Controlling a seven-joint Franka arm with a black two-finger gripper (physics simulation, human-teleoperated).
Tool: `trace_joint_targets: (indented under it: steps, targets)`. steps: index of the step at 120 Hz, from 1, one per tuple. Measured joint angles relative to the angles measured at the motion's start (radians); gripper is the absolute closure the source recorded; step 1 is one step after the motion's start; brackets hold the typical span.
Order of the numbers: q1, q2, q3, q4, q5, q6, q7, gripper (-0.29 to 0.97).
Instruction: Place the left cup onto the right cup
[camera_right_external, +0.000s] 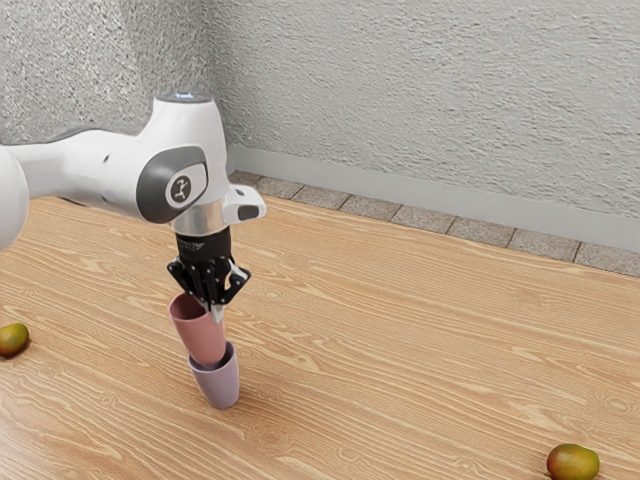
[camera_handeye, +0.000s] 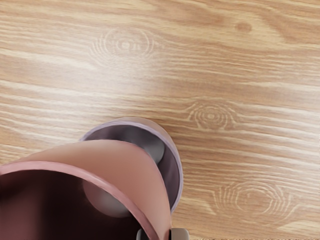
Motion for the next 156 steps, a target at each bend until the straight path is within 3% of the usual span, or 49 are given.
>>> trace_joint_targets:
  steps: [32, 66, 106, 118, 145, 156]
  targets:
    - [0.019, 0.001, -0.026, -0.002, -0.011, -0.005, -0.004, 0.77]
    - [0.016, 0.0, -0.029, 0.005, -0.017, -0.02, -0.005, 0.36]
    - [-0.008, -0.004, 0.014, 0.12, -0.011, -0.11, -0.007, 0.18]
    - [-0.137, 0.029, 0.144, 0.156, 0.014, -0.131, -0.008, 0.13]
    - [-0.781, 0.153, 0.755, 0.253, 0.188, -0.178, -0.005, 0.04]
    - [-0.925, 0.184, 0.904, 0.32, 0.248, -0.212, -0.001, 0.03]
